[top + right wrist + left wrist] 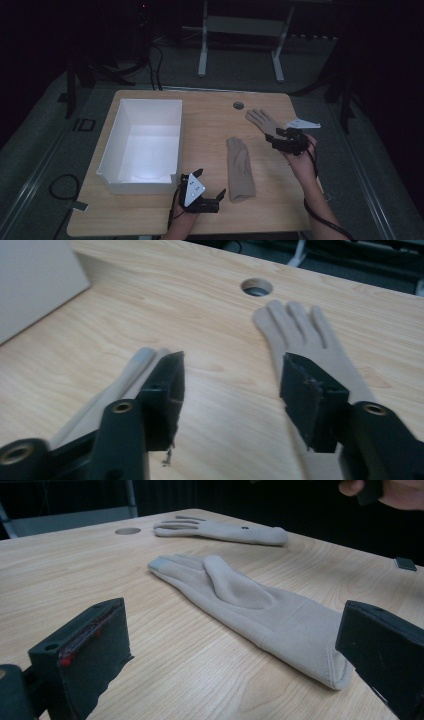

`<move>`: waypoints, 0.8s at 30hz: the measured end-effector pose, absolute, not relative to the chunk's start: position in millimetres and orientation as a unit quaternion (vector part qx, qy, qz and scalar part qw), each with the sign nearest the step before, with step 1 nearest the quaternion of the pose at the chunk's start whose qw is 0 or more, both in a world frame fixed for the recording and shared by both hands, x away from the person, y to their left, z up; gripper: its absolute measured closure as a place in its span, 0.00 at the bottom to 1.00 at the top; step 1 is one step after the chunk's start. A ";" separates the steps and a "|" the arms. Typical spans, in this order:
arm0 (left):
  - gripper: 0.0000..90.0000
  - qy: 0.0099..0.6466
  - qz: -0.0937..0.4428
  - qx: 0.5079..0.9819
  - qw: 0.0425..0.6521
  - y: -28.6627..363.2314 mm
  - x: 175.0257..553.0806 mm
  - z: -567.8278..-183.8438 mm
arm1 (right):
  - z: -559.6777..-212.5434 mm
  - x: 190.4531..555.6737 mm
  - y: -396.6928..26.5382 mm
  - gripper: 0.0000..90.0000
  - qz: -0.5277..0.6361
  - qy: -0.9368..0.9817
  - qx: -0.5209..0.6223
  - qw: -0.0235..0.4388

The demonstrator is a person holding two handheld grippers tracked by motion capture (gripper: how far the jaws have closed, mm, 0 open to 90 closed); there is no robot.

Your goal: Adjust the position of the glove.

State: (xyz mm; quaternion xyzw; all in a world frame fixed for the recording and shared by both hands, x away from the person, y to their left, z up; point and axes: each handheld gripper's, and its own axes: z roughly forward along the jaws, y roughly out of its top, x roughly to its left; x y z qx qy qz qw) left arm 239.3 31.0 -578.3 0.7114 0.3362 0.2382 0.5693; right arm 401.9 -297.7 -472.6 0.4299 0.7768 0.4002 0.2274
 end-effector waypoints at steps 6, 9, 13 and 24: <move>0.01 0.336 0.241 0.712 0.568 31.2 239.1 -578.3 | -471.9 421.9 -309.7 0.56 0.404 0.772 0.439 0.217; 0.01 0.334 0.241 0.713 0.567 31.6 238.8 -578.3 | -475.7 432.1 -314.2 0.60 0.395 0.774 0.447 0.209; 0.01 0.333 0.236 0.713 0.570 31.8 239.2 -578.3 | -482.0 449.1 -318.2 0.65 0.383 0.778 0.454 0.203; 0.01 0.333 0.233 0.712 0.572 31.8 239.3 -578.3 | -506.9 488.3 -324.4 0.53 0.329 0.803 0.445 0.220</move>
